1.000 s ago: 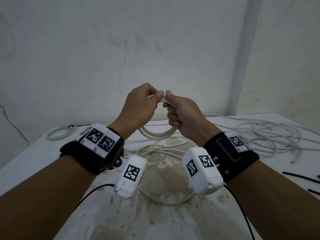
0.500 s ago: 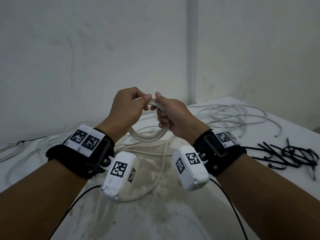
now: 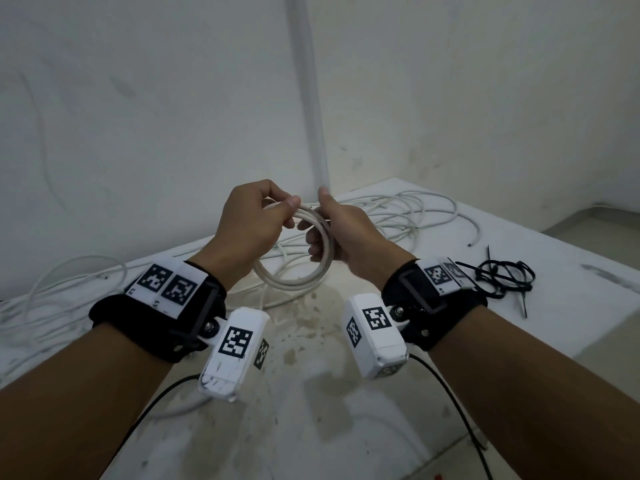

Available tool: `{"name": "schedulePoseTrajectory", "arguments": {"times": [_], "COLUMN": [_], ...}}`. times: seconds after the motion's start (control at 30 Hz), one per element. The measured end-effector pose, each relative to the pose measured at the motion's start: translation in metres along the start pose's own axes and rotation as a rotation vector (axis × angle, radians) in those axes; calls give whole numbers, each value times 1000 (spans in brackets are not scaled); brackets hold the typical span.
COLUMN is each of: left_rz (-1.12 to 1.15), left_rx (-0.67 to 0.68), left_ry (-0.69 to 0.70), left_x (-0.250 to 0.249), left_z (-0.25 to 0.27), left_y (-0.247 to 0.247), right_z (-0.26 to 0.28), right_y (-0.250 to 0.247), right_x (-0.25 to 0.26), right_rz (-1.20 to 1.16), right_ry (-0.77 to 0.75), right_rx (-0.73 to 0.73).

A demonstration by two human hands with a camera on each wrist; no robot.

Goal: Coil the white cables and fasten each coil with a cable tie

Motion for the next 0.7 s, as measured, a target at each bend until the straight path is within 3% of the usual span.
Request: {"name": "schedulePoseTrajectory", "arguments": {"times": [0.1, 0.23, 0.3, 0.4, 0.53, 0.63, 0.7], "left_rz": [0, 24, 39, 44, 76, 94, 90], "left_rx": [17, 49, 62, 87, 98, 100, 97], "left_ry": [-7, -25, -38, -38, -31, -34, -36], "left_x": [-4, -6, -5, -8, -12, -12, -10], "left_z": [-4, -7, -9, -12, -16, -17, -16], "left_y": [14, 34, 42, 53, 57, 55, 52], "right_z": [9, 27, 38, 50, 56, 43, 28], "right_y": [-45, -102, -123, -139, -138, -134, -122], "right_x": [-2, 8, 8, -11, -23, -23, -26], "right_rz": [273, 1161, 1404, 1530, 1540, 1583, 1562], "right_ry": [88, 341, 462, 638, 704, 651, 553], "right_rx": [-169, -258, -274, -168, -89, -105, -38]}}
Point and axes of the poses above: each hand's wrist, its own z-axis away from the middle knuckle, its own y-axis out of the palm, x = y × z, the point moved 10 cm from there along -z, towards the middle knuckle, and after that the axes turned 14 degrees about x, right-handed, at the moved point
